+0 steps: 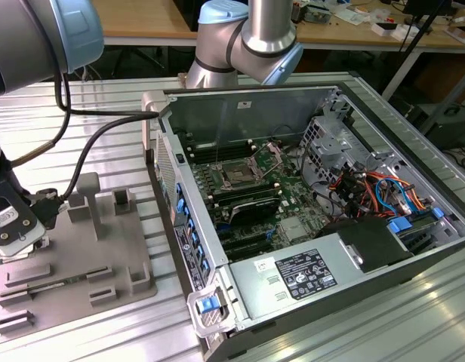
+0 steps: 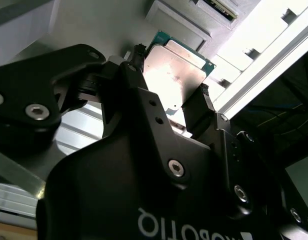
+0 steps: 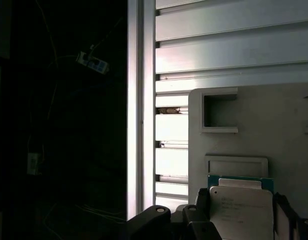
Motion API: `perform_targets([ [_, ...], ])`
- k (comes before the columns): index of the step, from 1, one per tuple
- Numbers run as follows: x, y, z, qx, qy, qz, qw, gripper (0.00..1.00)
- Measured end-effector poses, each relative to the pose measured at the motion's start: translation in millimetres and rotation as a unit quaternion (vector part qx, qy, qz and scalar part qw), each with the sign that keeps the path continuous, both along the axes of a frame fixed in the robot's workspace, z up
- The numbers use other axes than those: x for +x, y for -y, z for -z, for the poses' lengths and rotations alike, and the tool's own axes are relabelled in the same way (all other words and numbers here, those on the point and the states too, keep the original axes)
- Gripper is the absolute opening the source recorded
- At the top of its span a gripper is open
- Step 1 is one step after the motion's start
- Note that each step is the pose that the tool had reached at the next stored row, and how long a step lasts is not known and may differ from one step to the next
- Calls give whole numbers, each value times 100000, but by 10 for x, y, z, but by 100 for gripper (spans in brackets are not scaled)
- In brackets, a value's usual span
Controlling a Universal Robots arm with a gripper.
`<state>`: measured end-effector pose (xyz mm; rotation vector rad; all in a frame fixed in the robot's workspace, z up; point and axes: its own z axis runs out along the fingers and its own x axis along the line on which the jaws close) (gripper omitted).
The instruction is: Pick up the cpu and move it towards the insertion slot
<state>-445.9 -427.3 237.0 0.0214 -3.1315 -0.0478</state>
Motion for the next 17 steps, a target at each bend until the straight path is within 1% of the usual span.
perform_targets([
  [3,0,0,-14,-1,0,1,100000,55],
  [9,0,0,-19,-2,-5,1,100000,55],
  [13,0,0,-39,1,0,1,100000,55],
  [17,0,0,-78,-3,-6,2,100000,55],
])
